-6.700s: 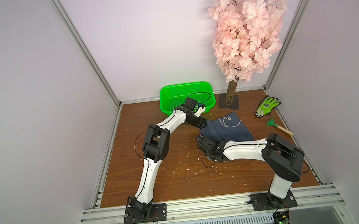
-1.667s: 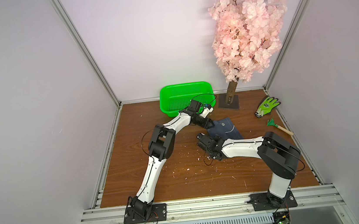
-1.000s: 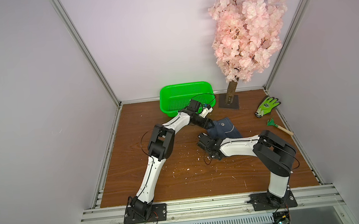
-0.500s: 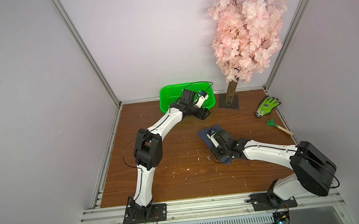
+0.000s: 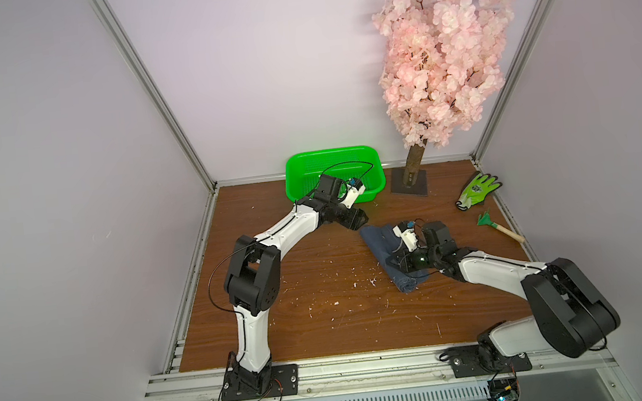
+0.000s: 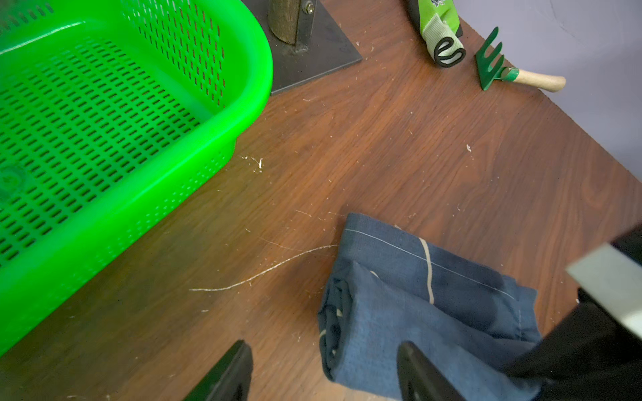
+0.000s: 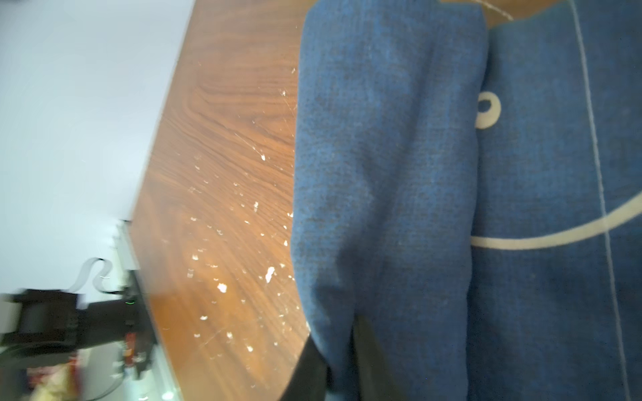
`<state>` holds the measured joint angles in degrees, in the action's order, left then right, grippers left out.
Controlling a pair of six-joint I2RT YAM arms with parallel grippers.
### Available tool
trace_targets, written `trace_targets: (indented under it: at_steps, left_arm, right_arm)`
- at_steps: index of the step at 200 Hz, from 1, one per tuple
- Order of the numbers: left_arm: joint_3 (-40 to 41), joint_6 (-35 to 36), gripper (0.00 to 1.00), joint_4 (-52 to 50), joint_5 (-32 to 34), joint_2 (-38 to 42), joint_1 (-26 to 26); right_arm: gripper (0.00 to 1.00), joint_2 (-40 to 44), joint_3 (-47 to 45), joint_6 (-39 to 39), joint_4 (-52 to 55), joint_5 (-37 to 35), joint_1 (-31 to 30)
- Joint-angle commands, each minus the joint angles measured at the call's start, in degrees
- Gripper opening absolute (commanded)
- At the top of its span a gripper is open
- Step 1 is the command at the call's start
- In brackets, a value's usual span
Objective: Roll up the pillowcase
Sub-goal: Roll the pillowcase at the center of the board.
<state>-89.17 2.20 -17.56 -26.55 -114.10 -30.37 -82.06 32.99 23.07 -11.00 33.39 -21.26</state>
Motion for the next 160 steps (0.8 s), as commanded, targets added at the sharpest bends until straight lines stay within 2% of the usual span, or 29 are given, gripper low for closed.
trace_targets:
  at_steps: [1, 37, 88, 115, 136, 160]
  left_arm:
    - [2.69, -1.27, 0.69, 4.97, -3.10, 2.68, 0.39]
    - [6.28, -2.08, 0.69, 8.06, -4.92, 3.28, 0.39]
    - [12.28, -6.16, 0.69, 13.71, -8.12, 4.20, -0.20]
    - [14.99, -11.82, 0.69, 20.00, -9.47, 2.72, -1.31]
    - [17.21, -19.71, 0.69, 27.00, -9.42, 0.74, -2.30]
    - [20.35, -28.87, 0.73, 34.46, -6.06, -0.69, -3.09]
  right_arm:
    - [0.22, -2.01, 2.23, -1.41, -0.86, 9.93, 3.25]
    - [0.30, -3.67, 3.17, -4.11, 1.39, 11.78, 9.16]
    - [0.42, -5.11, 4.76, -9.25, 5.59, 10.14, 15.72]
    - [0.47, -6.24, 6.39, -12.69, 8.58, 7.67, 16.58]
    - [0.52, -6.66, 7.29, -14.84, 10.05, 4.86, 17.13]
    - [0.55, -7.21, 8.26, -16.67, 11.00, 1.13, 17.17]
